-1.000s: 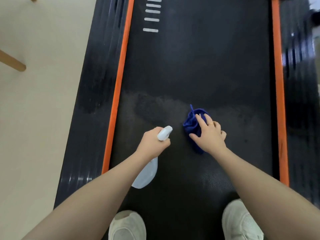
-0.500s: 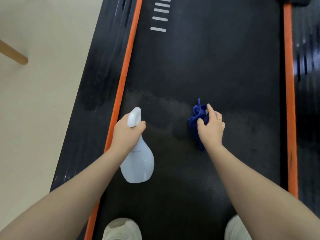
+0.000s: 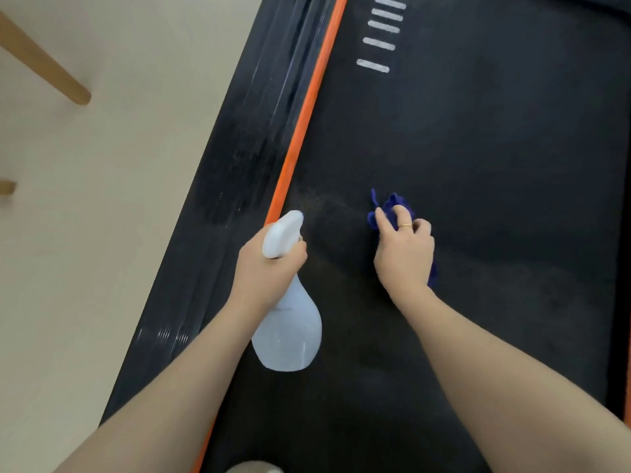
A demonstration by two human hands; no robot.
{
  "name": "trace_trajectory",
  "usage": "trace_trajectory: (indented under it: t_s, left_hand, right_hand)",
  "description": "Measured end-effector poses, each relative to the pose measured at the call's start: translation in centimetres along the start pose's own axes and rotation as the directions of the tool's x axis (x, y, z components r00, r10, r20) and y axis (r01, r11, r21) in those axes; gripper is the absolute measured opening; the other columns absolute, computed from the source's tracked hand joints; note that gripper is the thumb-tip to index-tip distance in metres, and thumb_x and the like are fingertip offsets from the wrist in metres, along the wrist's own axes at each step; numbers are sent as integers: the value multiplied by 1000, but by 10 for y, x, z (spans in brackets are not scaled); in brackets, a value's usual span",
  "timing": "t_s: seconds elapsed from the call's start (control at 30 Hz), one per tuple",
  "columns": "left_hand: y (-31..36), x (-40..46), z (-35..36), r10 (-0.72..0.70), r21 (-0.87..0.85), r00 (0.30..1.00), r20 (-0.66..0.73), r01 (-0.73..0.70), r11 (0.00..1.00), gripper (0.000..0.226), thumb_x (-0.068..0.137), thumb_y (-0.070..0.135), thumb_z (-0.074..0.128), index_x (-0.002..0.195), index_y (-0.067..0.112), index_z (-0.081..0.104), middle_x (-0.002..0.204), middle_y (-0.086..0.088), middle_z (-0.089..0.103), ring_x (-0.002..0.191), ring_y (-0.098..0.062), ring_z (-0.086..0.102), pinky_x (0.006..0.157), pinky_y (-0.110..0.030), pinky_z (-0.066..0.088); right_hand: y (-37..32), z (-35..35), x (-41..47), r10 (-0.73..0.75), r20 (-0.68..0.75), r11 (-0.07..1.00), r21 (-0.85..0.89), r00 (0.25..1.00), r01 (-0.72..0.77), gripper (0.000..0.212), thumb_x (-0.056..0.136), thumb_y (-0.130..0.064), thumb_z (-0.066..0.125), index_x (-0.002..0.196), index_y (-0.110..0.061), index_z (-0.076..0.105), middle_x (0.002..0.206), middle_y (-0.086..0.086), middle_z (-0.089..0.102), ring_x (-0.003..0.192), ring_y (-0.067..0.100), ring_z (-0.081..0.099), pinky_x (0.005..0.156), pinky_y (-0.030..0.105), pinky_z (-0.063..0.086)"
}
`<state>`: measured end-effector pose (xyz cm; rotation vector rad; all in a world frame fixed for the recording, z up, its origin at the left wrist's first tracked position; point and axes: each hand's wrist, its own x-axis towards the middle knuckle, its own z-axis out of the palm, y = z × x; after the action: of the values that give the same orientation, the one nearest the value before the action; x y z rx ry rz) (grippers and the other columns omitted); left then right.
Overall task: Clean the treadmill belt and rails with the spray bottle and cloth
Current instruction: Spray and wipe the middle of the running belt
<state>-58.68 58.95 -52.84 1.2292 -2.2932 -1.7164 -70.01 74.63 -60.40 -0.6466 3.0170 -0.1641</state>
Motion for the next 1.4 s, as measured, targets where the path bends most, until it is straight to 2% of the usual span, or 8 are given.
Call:
trace_trajectory:
  t_s: [0.17,0.4,0.57,0.77,0.97,1.1,1.33,1.4]
  left_hand:
    - [10,6,-3,90,-12,991,-102,-92,996,19,86,16,64,101,25,58,87,12,59,82,-2,58,64,-6,42]
    - [19,11,3,352,100,928,-124,-341,935,31,80,17,66,110,14,58,90,11,56,91,5,53,76,-4,42]
    - [12,9,6,386,65,914,-124,-380,923,42,77,22,65,117,22,54,97,26,52,95,11,52,80,-5,42]
    - [3,1,7,395,53,912,-113,-391,919,47,74,27,67,118,24,50,99,29,48,95,11,50,77,-12,46]
    - [1,2,2,333,26,935,-121,-332,943,46,75,36,64,114,42,40,95,28,55,92,1,57,73,-19,51]
    - [-1,7,1,320,8,939,-130,-321,947,43,75,30,63,112,39,42,97,17,57,90,-7,56,72,-29,53]
    - [-3,8,-2,331,6,937,-116,-332,943,44,76,28,64,108,45,40,94,29,56,89,1,56,69,-16,49]
    - [-3,8,1,330,16,940,-87,-330,944,45,75,27,65,107,47,40,99,37,52,90,4,55,68,-18,49]
  right_hand:
    - [-3,1,-9,-562,11,827,24,827,562,72,50,0,81,118,-14,65,117,10,64,88,36,61,66,38,52]
    - [-45,5,35,-304,-69,945,105,950,310,54,57,-1,80,109,-10,66,113,15,62,81,35,58,62,37,48]
    - [-40,9,29,-737,13,675,75,676,734,52,53,-10,81,103,-15,68,112,8,63,86,25,50,63,35,49]
    - [-62,10,66,-282,-67,955,76,957,287,53,63,-5,76,114,-10,65,121,15,59,85,37,57,66,39,44]
    - [-53,1,45,-872,89,489,111,482,865,48,52,-14,84,97,-15,66,95,5,65,73,24,60,54,34,48]
    - [-65,8,78,-486,-121,871,21,866,491,54,54,-5,79,106,-12,67,106,10,65,74,32,58,57,33,43]
    - [-50,6,50,-863,-44,498,89,503,863,61,53,-10,77,104,-20,45,105,0,43,79,25,47,57,32,44]
    - [-51,3,74,-742,-37,670,0,670,742,60,56,-9,78,112,-19,58,109,5,55,81,30,53,62,36,45]
